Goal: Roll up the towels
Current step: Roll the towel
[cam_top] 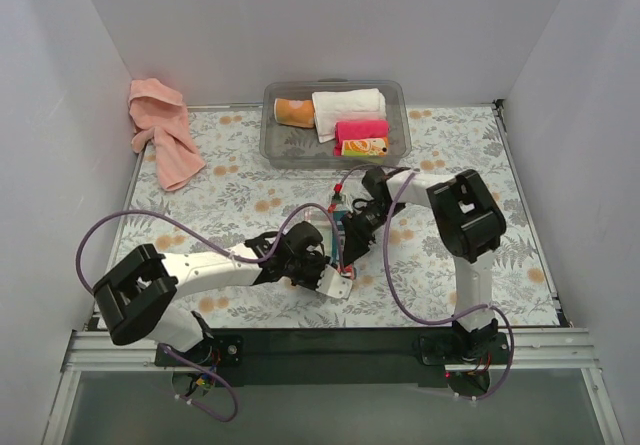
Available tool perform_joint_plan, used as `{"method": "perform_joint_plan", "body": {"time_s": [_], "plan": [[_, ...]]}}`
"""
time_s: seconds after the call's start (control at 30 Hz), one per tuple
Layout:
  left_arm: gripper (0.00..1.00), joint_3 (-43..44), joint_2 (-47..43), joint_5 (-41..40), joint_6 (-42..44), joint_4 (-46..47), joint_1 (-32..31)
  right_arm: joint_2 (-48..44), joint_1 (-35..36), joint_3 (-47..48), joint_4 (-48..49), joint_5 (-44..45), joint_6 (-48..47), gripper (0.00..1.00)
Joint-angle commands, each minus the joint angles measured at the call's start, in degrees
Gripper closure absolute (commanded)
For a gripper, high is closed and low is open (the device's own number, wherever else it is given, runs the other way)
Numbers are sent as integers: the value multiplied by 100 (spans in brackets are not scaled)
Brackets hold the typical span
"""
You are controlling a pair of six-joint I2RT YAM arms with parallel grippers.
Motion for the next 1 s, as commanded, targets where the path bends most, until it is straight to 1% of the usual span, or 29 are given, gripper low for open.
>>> {"method": "perform_joint_plan", "body": {"time_s": [0.0,0.03,0.17,0.2,0.27,0.33,0.37,0.47,0.53,0.57,0.63,0.67,0.7,0.73,0.8,0.83,0.87,0.93,0.97], "plan": [[97,181,224,732,-397,-1318,-3,-827,-450,228,159,875,-47,34],[97,243,294,803,-554,-1408,15,-1168,-503,202,194,1058,-47,33],[97,656,698,1224,-836,-1786,208,-2057,-636,-105,344,1525,-82,32],[97,762,952,1495,-863,-1987,383,-2233,-627,-289,440,1587,-82,32],[97,1052,1208,1761,-916,-2242,594,-2716,-627,-474,554,1772,-56,32],[96,1262,1629,2033,-881,-2418,902,-3085,-609,-773,660,1912,-117,34],[94,1507,1779,2147,-838,-2689,999,-3183,-592,-904,695,1965,-143,35],[94,2061,2403,2630,-653,-3190,1438,-3499,-548,-1423,932,2141,-91,38],[92,2282,2832,2737,-504,-3385,1676,-3763,-495,-1713,1046,2272,-56,39],[92,2405,2983,2763,-407,-3586,1746,-3868,-391,-1767,1143,2334,-64,39],[91,2695,3221,2799,-310,-3684,1931,-4123,-206,-1855,1249,2623,-73,39],[90,2809,3483,2825,-275,-3841,1984,-4159,13,-1881,1301,2738,-91,39],[89,3028,3607,2851,-266,-3895,2088,-4168,145,-1873,1398,2852,-100,39],[88,3117,3748,2930,-257,-3948,2133,-4168,277,-1873,1477,3114,-91,39],[86,3302,4064,3018,-213,-4098,2238,-4124,646,-1899,1740,3353,-56,37],[85,3424,4135,3036,-222,-4115,2274,-4089,917,-1916,1854,3624,-47,36],[85,3469,4197,3019,-257,-4115,2292,-4098,1051,-1943,2091,3757,-38,34],[84,3601,4355,3045,-257,-4133,2336,-4019,1340,-2004,2259,4143,-82,34],[84,3645,4416,3062,-266,-4150,2344,-3966,1638,-2039,2451,4302,-99,33]]}}
